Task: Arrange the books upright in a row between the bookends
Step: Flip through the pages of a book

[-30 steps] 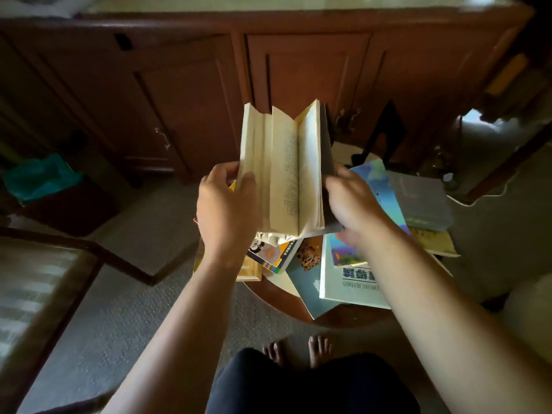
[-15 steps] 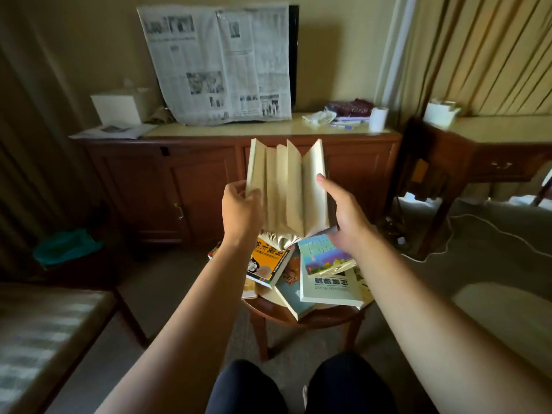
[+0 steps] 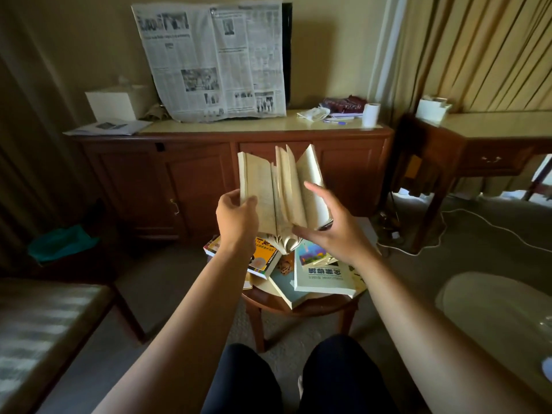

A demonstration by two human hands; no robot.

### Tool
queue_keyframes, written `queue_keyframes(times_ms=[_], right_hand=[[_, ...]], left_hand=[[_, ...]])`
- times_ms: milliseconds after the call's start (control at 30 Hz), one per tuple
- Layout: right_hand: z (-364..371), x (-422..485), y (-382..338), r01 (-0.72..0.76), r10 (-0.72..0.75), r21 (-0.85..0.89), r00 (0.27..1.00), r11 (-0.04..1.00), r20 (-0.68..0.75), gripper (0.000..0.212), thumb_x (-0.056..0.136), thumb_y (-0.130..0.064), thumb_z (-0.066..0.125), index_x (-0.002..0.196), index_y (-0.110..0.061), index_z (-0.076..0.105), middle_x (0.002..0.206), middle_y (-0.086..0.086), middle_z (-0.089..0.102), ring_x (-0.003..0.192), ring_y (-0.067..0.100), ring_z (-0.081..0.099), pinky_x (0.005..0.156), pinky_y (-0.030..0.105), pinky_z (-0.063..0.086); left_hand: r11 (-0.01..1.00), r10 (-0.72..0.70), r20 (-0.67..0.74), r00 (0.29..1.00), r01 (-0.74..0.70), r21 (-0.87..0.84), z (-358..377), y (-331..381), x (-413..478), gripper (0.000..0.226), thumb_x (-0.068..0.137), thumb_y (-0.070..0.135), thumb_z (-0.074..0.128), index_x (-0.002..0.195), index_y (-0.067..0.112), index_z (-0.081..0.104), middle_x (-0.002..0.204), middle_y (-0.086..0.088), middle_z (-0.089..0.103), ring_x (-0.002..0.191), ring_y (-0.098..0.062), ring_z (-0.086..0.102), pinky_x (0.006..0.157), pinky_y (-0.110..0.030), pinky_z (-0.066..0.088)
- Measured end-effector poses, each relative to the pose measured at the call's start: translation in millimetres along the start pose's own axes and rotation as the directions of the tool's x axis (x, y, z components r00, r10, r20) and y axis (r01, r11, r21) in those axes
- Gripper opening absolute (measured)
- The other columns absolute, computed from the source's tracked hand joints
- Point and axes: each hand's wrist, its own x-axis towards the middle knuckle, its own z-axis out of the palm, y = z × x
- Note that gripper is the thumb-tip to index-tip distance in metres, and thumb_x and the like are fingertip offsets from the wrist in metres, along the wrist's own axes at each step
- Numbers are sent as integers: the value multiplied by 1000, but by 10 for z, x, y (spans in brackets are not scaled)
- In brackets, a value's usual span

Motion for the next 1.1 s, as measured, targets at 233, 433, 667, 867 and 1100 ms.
queue_keyframes(times_ms=[233,433,667,867,1100], right_hand=[[73,-18,190,-8,30,143,988,990,-149,55,94,-19,54,145,-40,50,114,32,61,90,52,56,76,64,48],[104,1,313,-76,146,253,952,965,-270,55,96,2,43,132,-33,66,90,-23,68,65,35,48,60,42,44],[208,93,444,-225,430,515,843,827,-323,42,77,-29,51,107,-44,76,125,-10,71,122,17,64,106,55,50],[184,10,465,-165,354,477,872,863,-339,42,79,-21,49,107,-35,78,118,-15,71,121,26,63,101,65,49],[117,-64,423,-112,147,150,957,982,-251,10,88,-30,73,98,-25,74,115,-7,72,107,-1,62,75,14,54]], left_hand=[[987,-96,123,988,111,-120,8,-152,49,28,96,10,66,123,18,65,113,-6,75,107,-28,72,90,-46,61],[979,-43,336,941,107,-173,32,-343,-66,54,82,26,71,136,28,64,121,-1,75,123,-28,65,106,-52,51],[972,196,331,923,-137,-192,170,-606,-306,43,101,9,61,142,23,54,132,-9,66,126,-29,63,106,-59,52],[962,23,340,940,72,-263,138,-628,-344,41,106,9,54,140,32,56,120,-4,75,116,-33,70,93,-57,59],[937,-101,119,988,135,-323,210,-663,-323,31,102,13,65,129,23,55,113,-1,76,106,-27,75,89,-65,59]])
